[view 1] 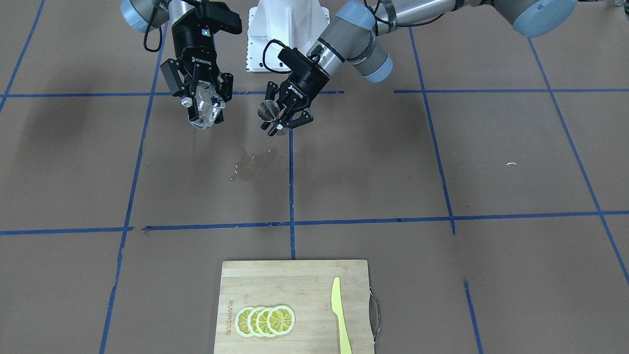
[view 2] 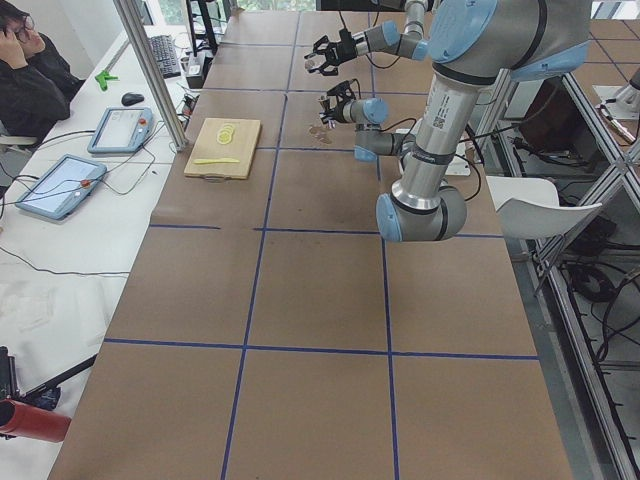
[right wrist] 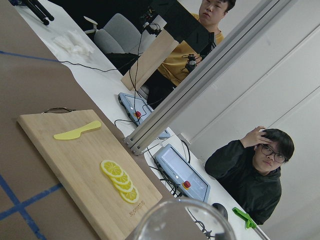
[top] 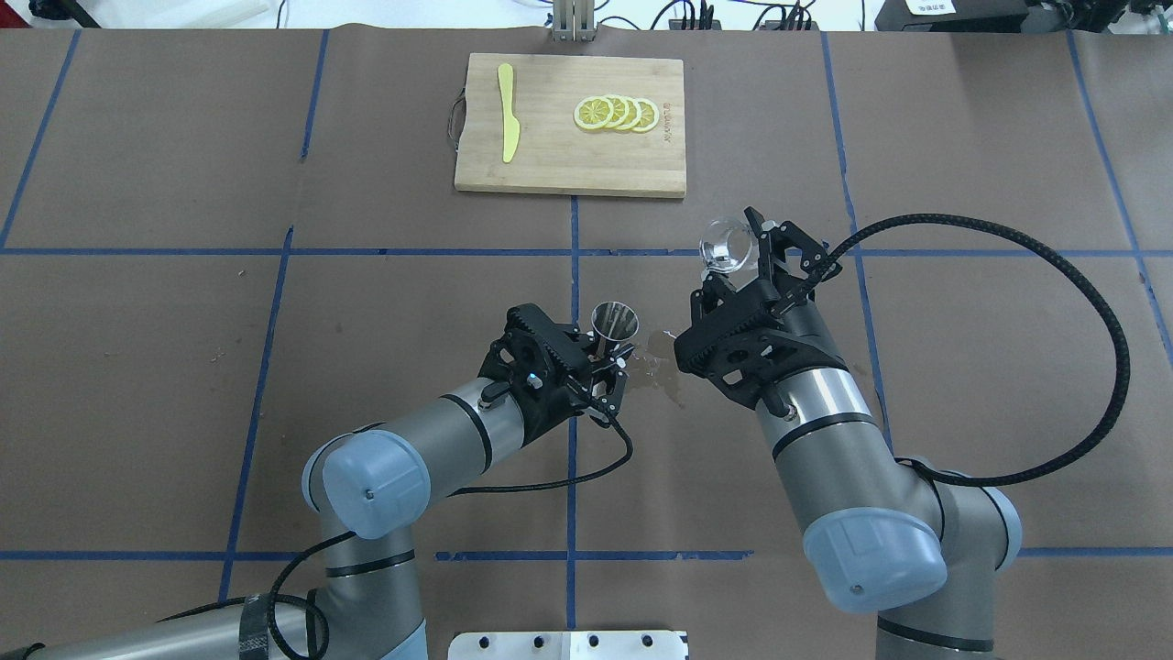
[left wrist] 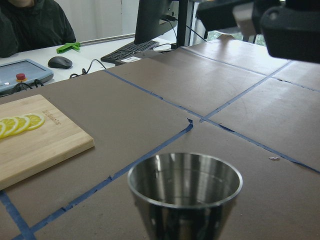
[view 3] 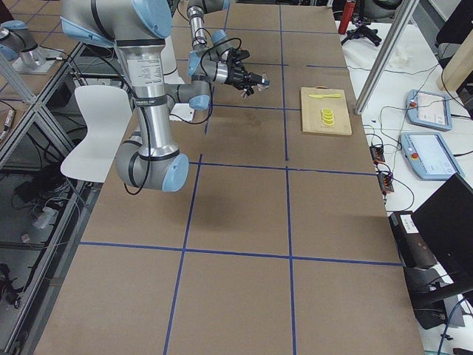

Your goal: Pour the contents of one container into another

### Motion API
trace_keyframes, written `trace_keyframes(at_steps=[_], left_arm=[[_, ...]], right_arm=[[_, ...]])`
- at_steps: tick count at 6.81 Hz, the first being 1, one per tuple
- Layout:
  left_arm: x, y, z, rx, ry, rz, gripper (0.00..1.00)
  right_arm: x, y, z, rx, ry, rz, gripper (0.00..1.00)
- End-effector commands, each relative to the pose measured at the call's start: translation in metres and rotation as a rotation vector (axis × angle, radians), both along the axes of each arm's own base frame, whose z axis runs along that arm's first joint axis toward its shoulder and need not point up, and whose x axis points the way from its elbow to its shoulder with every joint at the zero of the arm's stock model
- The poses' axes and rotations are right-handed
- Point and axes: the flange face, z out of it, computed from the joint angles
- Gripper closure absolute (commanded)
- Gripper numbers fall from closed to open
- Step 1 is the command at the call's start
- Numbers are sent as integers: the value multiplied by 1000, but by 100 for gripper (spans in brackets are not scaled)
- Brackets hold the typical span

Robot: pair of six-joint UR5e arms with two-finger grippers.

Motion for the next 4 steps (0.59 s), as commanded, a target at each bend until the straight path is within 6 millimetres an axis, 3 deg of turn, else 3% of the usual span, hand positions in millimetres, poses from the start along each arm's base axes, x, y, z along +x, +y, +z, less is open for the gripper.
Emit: trace_keyframes(at_steps=[1,2,4], left_arm=[[10,-3,-7,2,-3,7,100],[16,-5,-10,1,-6,5,100],[19,-5,-14,1,-5,5,100]], right_arm=[[-5,1,1,0,42,-4,100],[-17,-2,-27,-6,75,0,100],[-18,-3,-31,-2,112,19,100]])
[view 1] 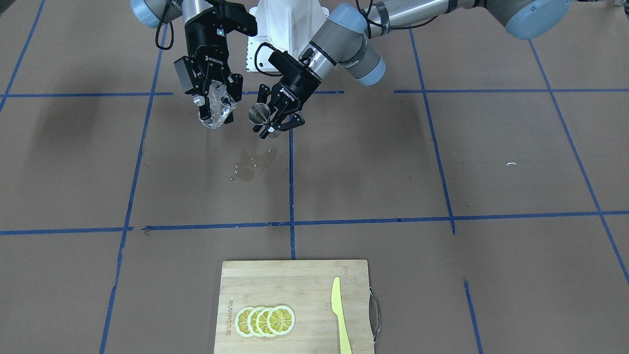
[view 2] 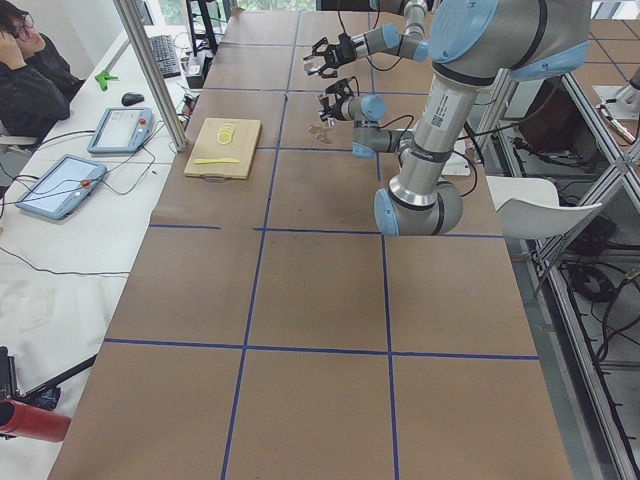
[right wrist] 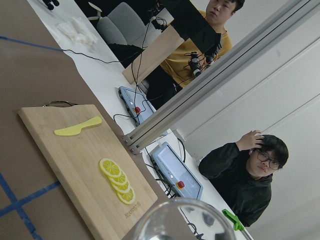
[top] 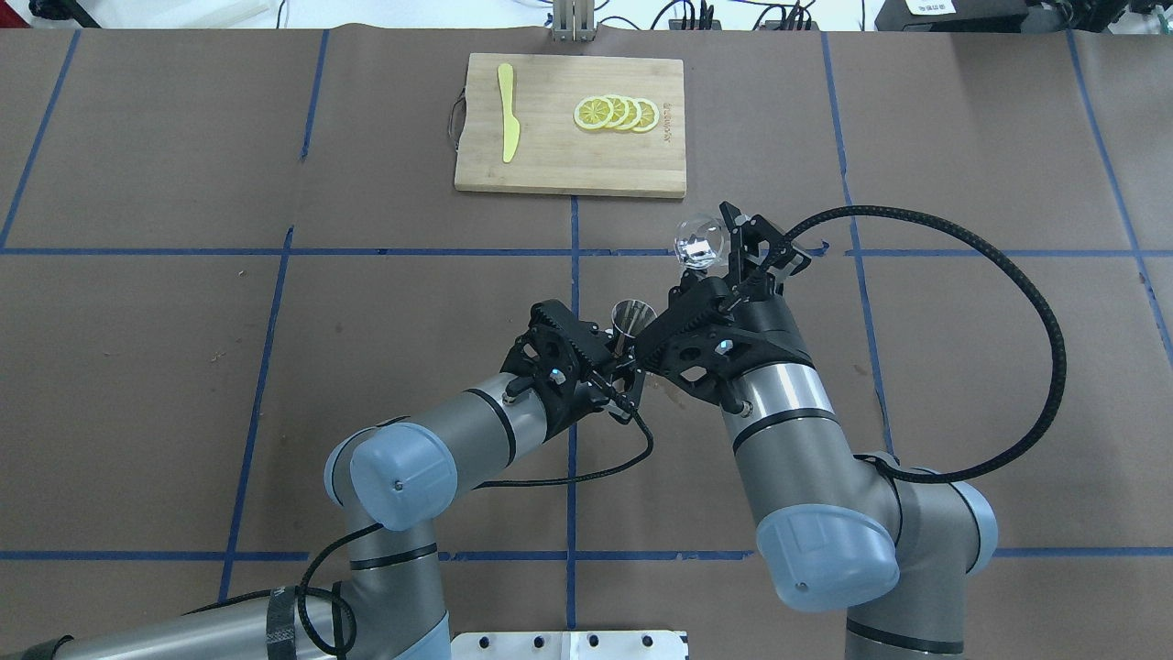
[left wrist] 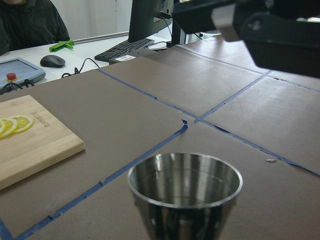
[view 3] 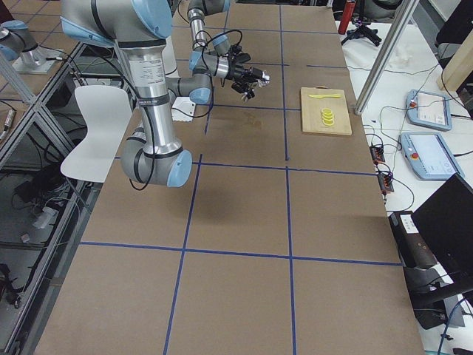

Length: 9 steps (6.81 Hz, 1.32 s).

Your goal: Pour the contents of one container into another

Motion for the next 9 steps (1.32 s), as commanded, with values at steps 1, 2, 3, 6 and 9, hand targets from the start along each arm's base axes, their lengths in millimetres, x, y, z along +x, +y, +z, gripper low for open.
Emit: trace_keyframes(at_steps=[1,2,3,6,9], left_arm=[[3,0,-1,0,-2,3,100],[3,0,-4,1,4,3,100],[3,-1,-5,1,4,2,100],[4,0,-5,1,2,3,100],[6,0,-3,-1,-2,2,100]], right_arm=[[-1,-1,-4,11,48,2,100],[-1,0,-3,22,79,9,100],[-2,2,-3,26,87,8,100],[-3,4,-4,27,84,5,100],[-6,11,-5,57,154,18,100]])
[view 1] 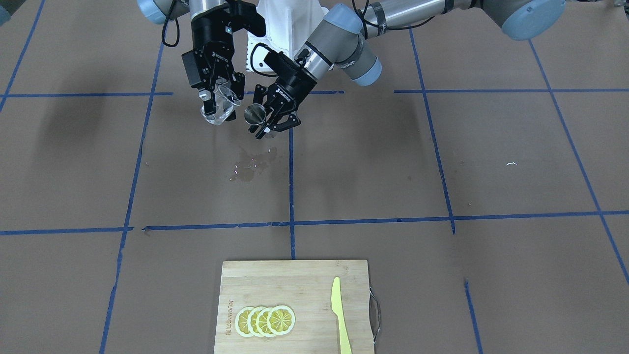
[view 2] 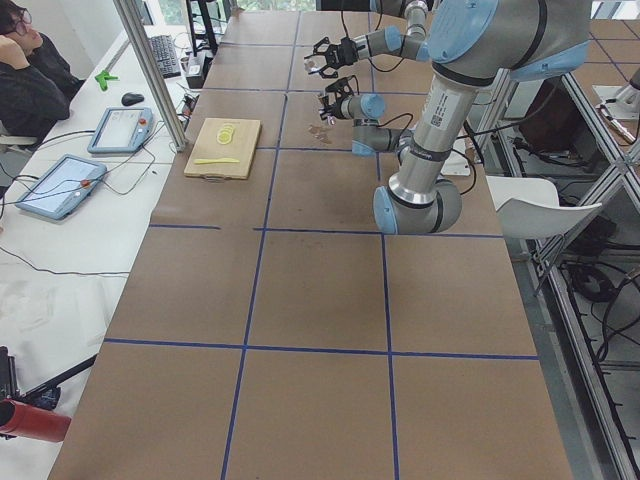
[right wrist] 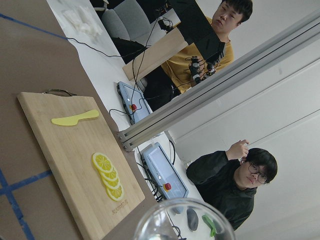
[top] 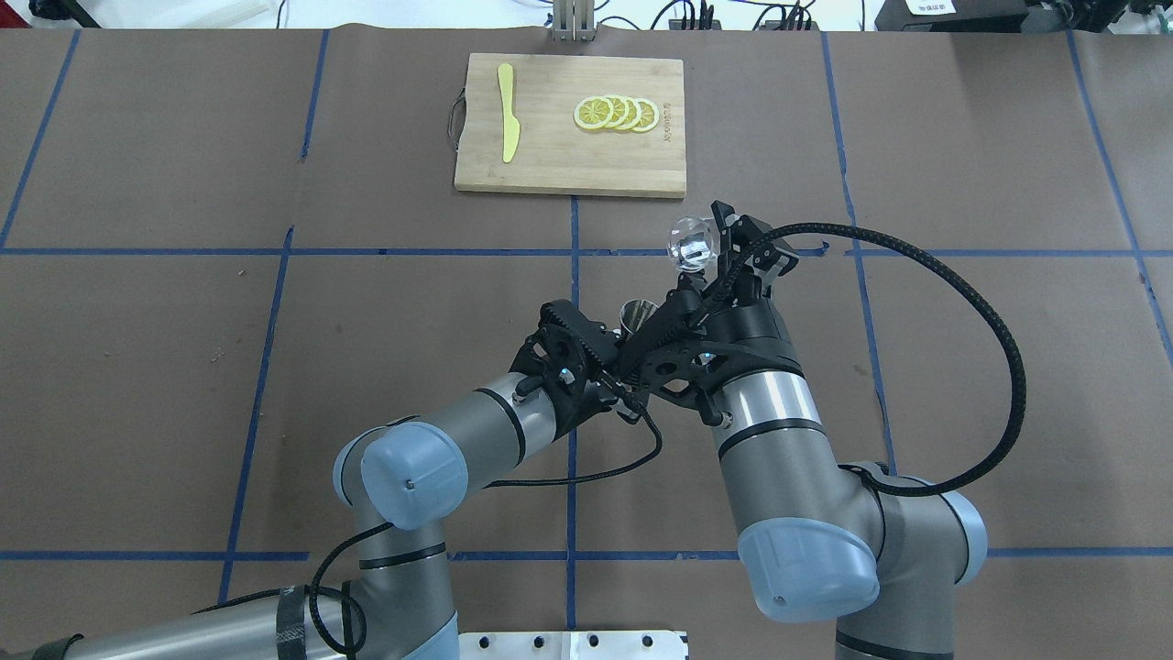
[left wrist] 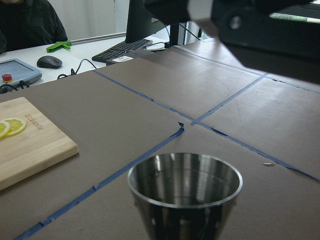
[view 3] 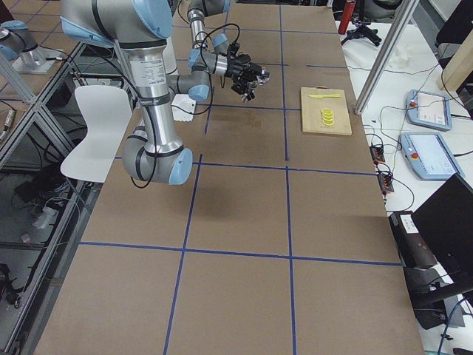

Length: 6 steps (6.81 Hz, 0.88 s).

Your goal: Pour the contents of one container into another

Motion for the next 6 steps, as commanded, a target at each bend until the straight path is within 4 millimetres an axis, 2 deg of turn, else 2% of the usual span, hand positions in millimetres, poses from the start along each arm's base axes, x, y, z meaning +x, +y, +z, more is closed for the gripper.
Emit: trace_keyframes(at_steps=[1,6], left_arm=[[1,1,1,-1,-3,1,100],[2,1,2,-1,-4,1,100]], right_arm=[[-2,5,-2,17,38,2,100],[-5,7,-17,54,175,29,100]])
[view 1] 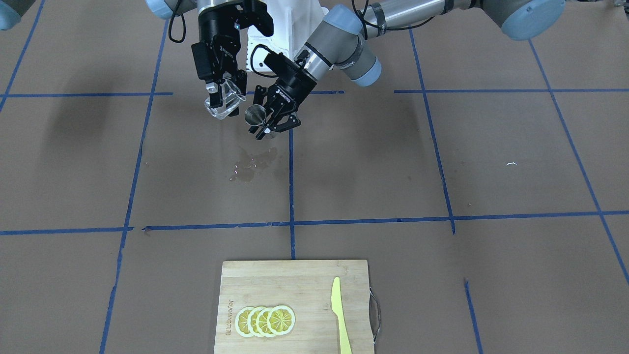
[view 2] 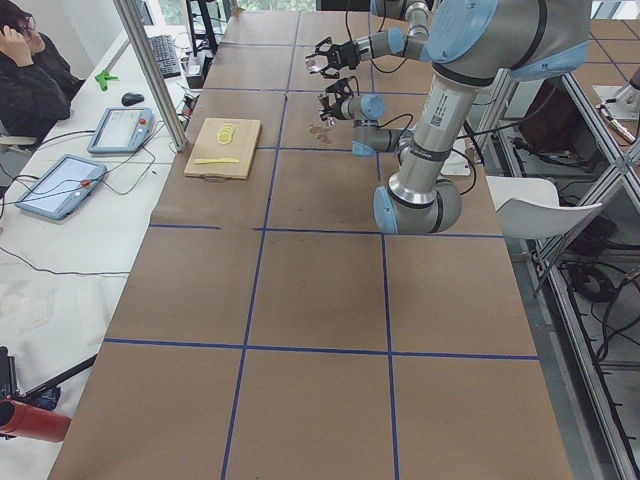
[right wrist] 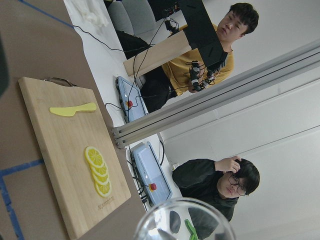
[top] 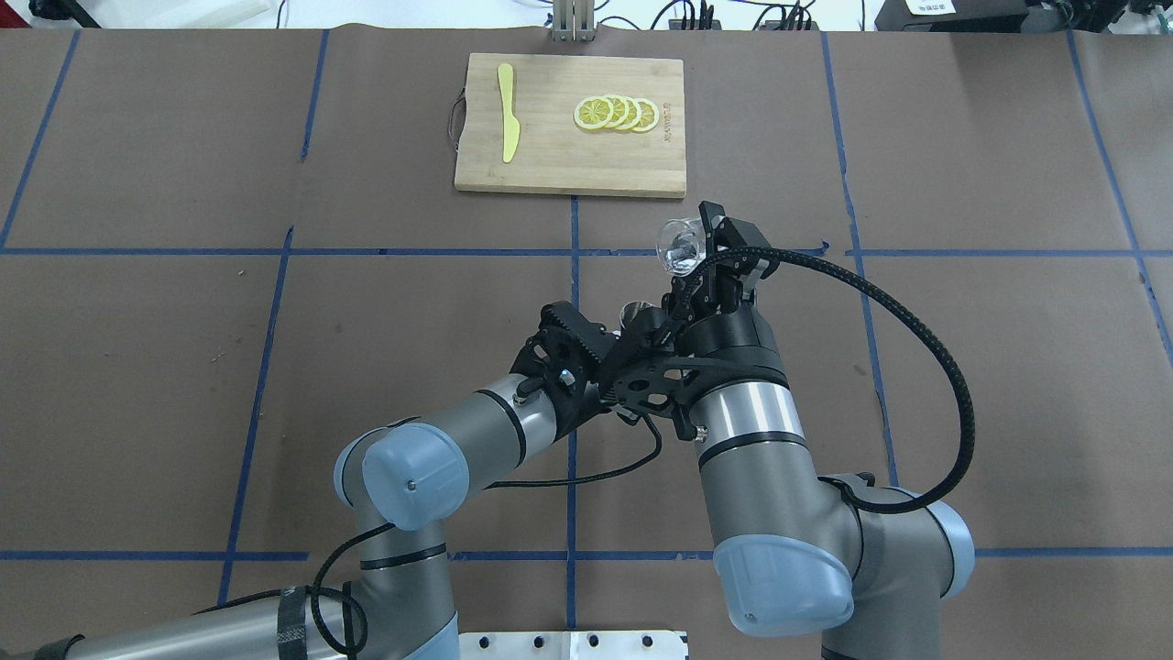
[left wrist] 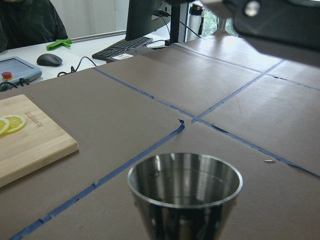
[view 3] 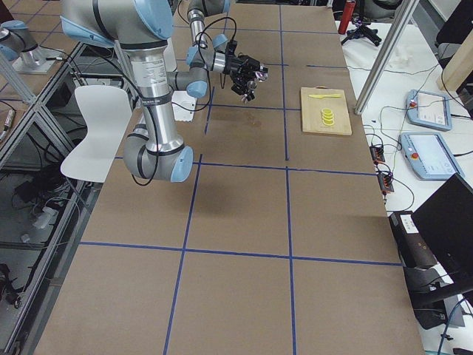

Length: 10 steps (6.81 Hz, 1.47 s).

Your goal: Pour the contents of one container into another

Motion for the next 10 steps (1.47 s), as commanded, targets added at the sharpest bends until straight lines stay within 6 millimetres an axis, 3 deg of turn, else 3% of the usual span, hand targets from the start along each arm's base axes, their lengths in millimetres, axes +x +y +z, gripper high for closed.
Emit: trace_keyframes(at_steps=[1,10], left_arm=[[0,1,0,0,-1,1,100],[10,2,-1,-3,-8,2,100]], right_arm=[[1,1,-6,20,42,12,100],[2,3,-17,68,175,39,100]])
